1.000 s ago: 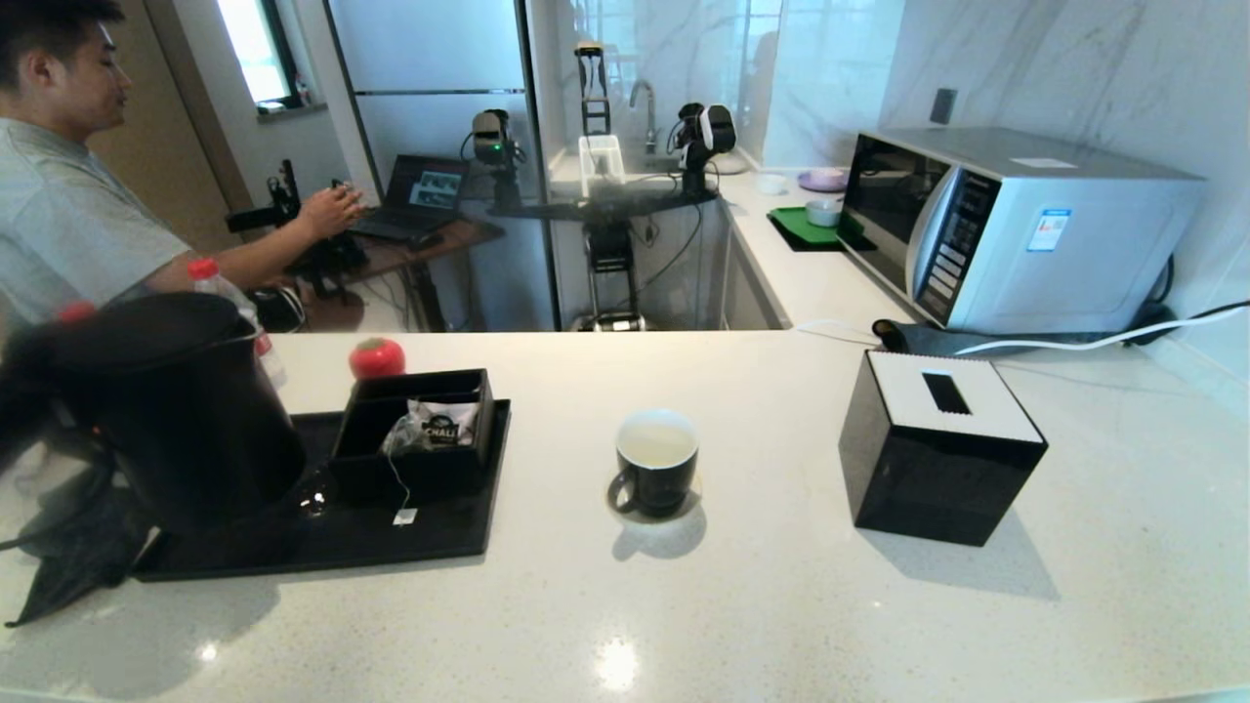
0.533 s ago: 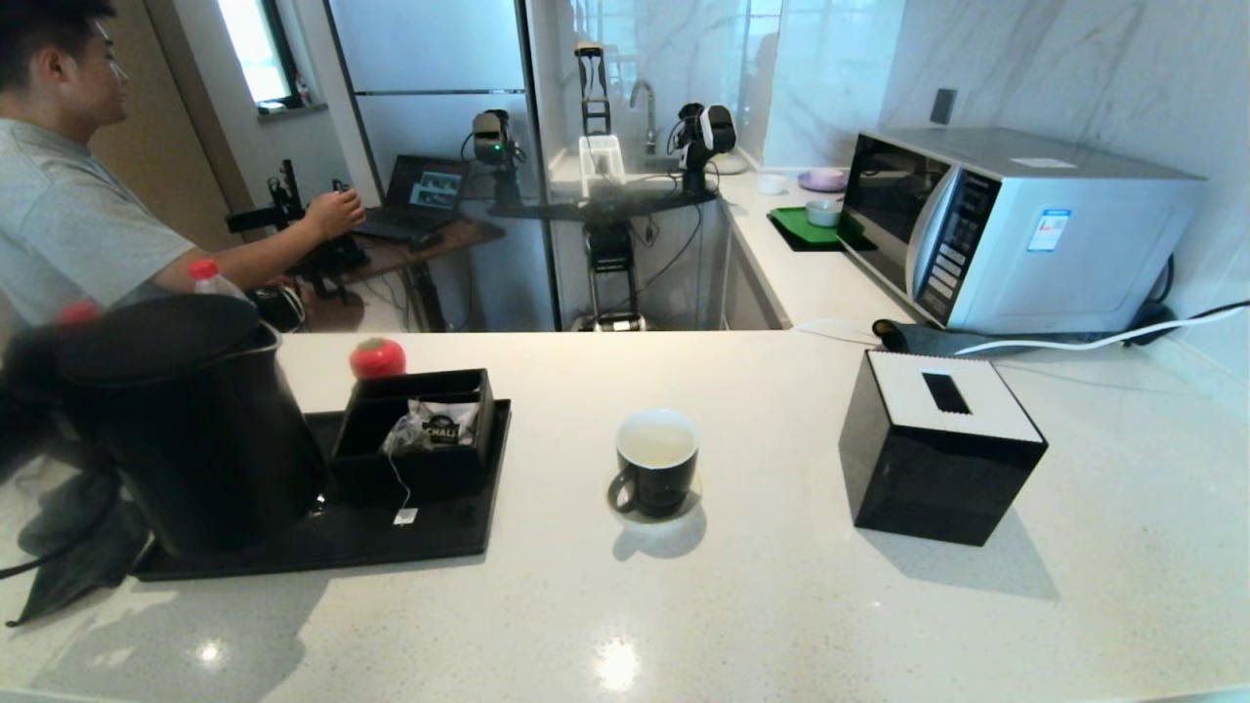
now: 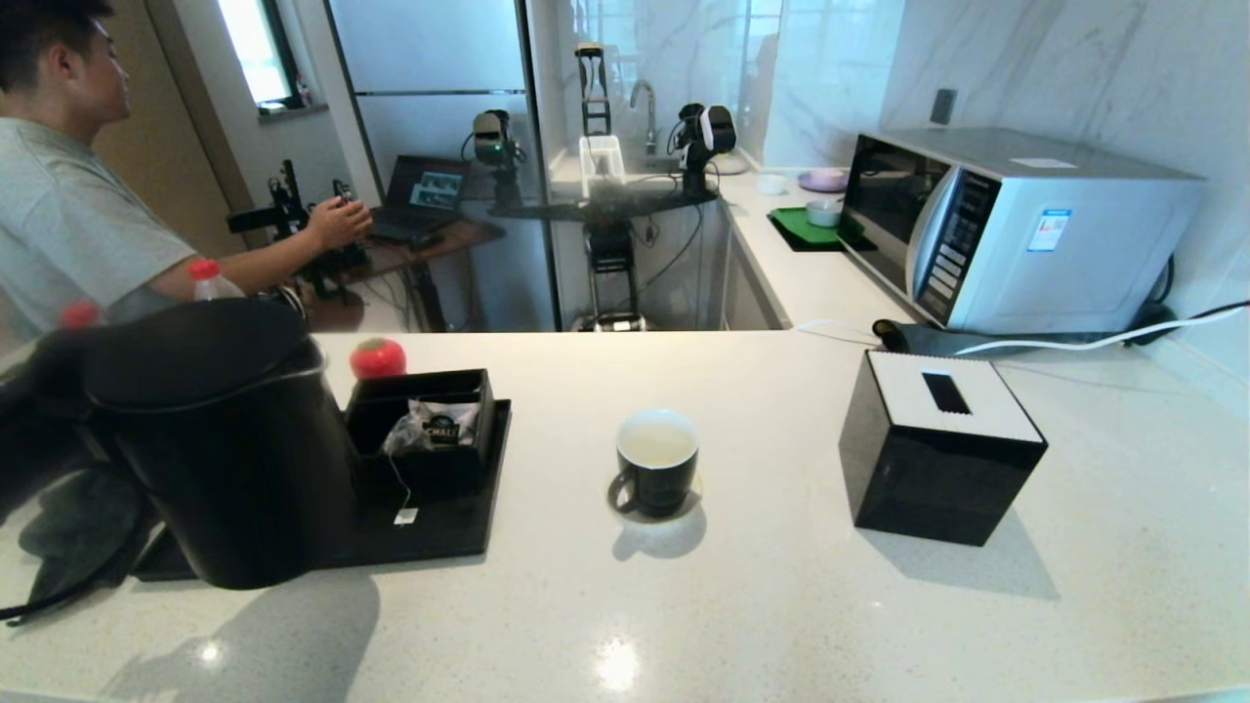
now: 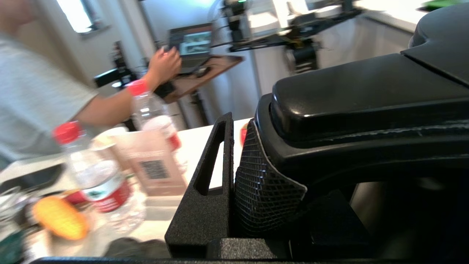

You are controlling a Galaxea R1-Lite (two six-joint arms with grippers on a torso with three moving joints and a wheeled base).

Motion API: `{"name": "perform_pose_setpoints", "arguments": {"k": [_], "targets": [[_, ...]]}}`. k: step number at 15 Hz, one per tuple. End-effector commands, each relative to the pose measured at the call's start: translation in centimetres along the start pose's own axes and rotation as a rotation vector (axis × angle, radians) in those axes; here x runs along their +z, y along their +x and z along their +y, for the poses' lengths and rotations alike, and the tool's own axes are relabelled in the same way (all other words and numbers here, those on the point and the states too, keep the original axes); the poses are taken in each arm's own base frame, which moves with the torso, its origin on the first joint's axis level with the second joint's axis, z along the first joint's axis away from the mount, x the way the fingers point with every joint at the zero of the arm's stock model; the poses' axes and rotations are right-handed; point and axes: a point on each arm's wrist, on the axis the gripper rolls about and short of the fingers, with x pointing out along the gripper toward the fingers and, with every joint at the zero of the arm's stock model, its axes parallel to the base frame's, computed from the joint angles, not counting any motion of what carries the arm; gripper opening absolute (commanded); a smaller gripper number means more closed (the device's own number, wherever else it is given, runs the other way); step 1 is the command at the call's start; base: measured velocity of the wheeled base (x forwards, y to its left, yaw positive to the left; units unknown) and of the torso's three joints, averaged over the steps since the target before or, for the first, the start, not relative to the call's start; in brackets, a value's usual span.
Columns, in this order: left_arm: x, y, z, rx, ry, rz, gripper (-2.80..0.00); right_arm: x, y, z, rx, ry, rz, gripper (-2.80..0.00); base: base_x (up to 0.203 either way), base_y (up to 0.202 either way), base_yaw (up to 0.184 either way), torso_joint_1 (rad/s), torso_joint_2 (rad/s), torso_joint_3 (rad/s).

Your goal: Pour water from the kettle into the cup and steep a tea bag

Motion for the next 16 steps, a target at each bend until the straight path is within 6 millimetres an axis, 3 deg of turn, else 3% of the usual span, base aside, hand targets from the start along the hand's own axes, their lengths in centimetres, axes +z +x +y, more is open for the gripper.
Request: {"name": "perform_pose_setpoints", "arguments": {"k": [1, 9, 16], "targets": [[1.3, -1.0, -1.3, -0.031, 0.024, -0.063, -2.8, 0.0, 0.0, 0.0, 0.0, -0.001, 0.001, -2.8, 0.0, 0.0, 0.0, 0.0, 0.0, 0.0], [2.2, -0.7, -4.3, -0.158, -0.004, -0.114, -2.8, 0.0, 0.0, 0.0, 0.0, -0.001, 0.001, -2.8, 0.0, 0.0, 0.0, 0.0, 0.0, 0.0], [2.3, 0.3, -9.4, -0.236, -0.022, -0.063, -2.8, 0.0, 0.0, 0.0, 0.0, -0.001, 0.001, -2.8, 0.0, 0.0, 0.0, 0.0, 0.0, 0.0]]}}
